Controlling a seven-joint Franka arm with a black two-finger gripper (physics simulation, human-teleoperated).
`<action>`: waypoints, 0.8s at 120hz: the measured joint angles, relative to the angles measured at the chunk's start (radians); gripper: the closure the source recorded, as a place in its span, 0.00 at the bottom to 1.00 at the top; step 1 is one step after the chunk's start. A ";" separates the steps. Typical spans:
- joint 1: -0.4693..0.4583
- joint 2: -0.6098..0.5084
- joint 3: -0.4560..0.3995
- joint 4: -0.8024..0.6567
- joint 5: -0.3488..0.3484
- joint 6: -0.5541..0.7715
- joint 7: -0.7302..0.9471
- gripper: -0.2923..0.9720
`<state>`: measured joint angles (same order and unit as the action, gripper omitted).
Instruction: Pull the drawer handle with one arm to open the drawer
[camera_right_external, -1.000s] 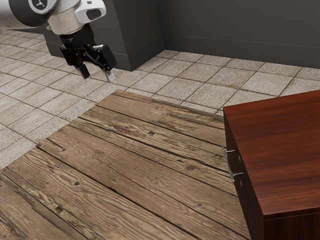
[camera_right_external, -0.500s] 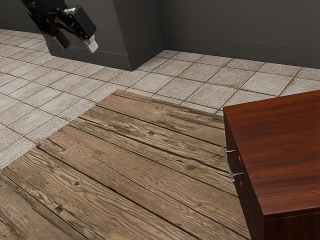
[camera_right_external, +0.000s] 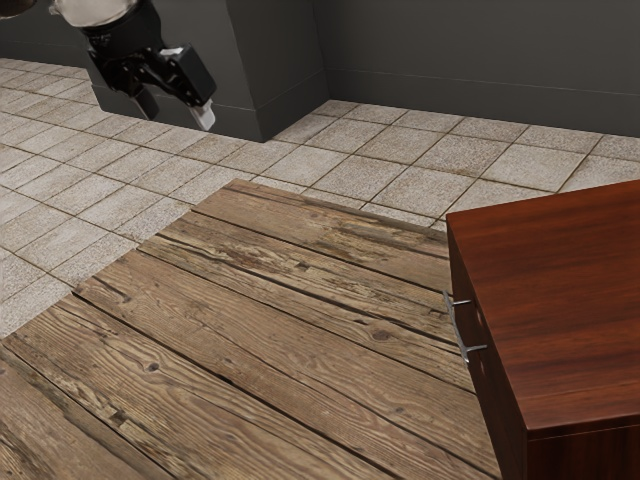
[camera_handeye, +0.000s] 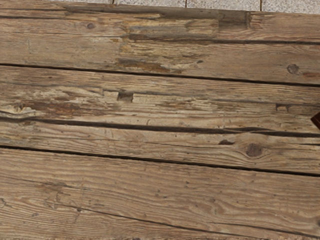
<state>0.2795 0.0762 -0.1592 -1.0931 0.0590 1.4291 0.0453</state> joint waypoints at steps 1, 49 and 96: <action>-0.001 -0.001 0.000 -0.007 0.000 -0.001 -0.001 0.23; 0.032 -0.374 -0.043 -0.806 -0.187 0.193 -0.081 0.23; 0.045 -0.430 -0.163 -0.968 -0.507 0.501 -0.303 0.23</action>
<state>0.3242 -0.3533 -0.3224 -2.0612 -0.4476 1.9297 -0.2575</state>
